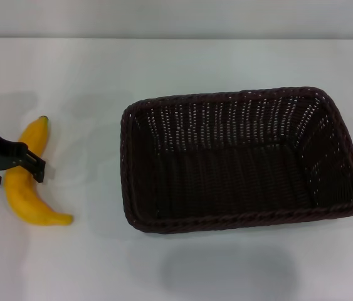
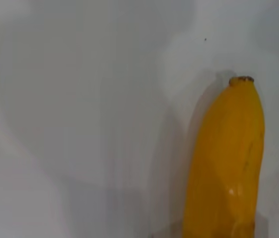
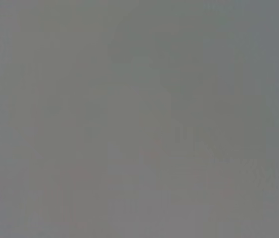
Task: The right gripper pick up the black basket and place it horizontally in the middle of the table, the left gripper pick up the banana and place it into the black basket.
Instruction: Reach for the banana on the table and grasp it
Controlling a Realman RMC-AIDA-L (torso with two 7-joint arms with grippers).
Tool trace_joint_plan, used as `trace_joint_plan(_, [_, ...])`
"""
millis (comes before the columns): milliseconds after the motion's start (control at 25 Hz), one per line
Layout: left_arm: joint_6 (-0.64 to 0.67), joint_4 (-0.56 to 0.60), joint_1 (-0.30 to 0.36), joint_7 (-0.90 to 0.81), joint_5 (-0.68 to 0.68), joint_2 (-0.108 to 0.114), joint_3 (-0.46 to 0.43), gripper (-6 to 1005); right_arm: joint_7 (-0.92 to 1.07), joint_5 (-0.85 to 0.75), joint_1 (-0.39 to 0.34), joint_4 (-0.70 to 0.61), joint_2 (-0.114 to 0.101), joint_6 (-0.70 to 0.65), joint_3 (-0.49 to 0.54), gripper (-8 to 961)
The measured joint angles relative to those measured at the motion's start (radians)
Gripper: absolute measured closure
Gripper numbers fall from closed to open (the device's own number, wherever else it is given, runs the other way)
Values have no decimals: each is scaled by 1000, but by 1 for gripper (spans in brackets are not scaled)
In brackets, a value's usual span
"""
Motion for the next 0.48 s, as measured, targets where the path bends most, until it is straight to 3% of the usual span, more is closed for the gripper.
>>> trace_joint_plan(440, [10, 8, -2, -9, -5, 0, -7, 231, 0, -1, 7, 0, 0, -4, -1, 280])
trace_joint_plan(480, [11, 8, -2, -9, -5, 0, -6, 269, 0, -1, 8, 0, 0, -4, -1, 280])
